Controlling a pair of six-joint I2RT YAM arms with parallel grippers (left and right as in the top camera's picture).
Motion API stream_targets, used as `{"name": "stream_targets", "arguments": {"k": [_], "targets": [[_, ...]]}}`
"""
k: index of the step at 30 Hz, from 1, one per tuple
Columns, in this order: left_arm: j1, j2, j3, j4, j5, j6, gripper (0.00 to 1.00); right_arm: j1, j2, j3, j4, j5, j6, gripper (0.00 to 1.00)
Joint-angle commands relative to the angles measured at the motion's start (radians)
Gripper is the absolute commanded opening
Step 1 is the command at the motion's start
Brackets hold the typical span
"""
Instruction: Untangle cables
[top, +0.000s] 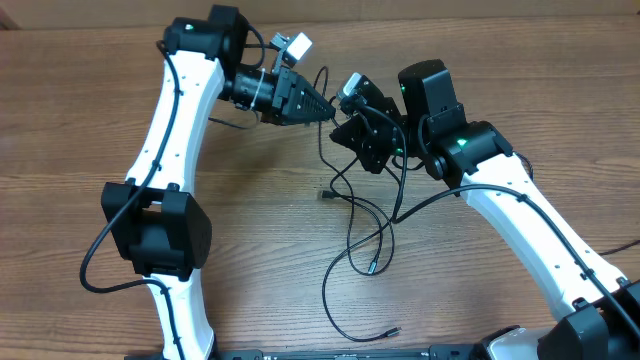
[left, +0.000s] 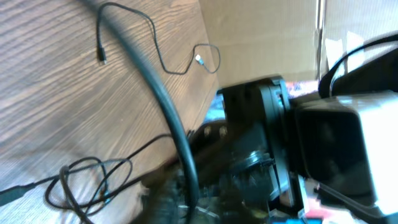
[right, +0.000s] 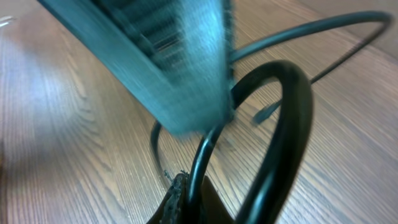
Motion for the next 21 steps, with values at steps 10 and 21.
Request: {"name": "stream_targets", "arguments": {"k": [10, 21], "targets": [[0.096, 0.008, -0.002, 0.032, -0.449, -0.013, 1.0, -0.036, 0.001, 0.016, 0.195, 0.308, 0.219, 0.04], [0.111, 0.008, -0.002, 0.105, -0.813, -0.06, 0.05, -0.152, 0.001, 0.042, 0.377, 0.169, 0.381, 0.04]]}}
